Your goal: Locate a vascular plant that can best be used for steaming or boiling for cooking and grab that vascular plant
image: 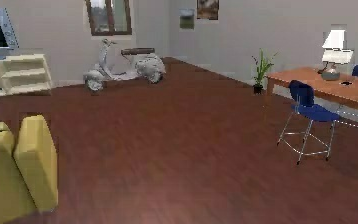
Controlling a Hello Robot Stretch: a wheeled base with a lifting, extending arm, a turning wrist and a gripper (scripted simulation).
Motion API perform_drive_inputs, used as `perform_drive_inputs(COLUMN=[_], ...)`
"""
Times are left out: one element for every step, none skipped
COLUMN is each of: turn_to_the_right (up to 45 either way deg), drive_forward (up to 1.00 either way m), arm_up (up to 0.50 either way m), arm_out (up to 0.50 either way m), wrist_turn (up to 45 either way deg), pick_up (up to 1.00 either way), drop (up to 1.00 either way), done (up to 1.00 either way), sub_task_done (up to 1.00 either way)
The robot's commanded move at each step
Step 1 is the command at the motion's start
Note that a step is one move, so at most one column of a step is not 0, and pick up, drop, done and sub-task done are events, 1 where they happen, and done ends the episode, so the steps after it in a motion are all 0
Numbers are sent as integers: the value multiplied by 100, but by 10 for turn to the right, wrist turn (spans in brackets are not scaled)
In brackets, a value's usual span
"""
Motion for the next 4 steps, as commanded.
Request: perform_drive_inputs(turn_to_the_right=[450,450,420,0], drive_forward=[0,0,0,100], arm_up=[0,0,0,0], arm_out=[0,0,0,0], wrist_turn=[0,0,0,0], pick_up=[0,0,0,0], drop=[0,0,0,0], done=[0,0,0,0], sub_task_done=[0,0,0,0])
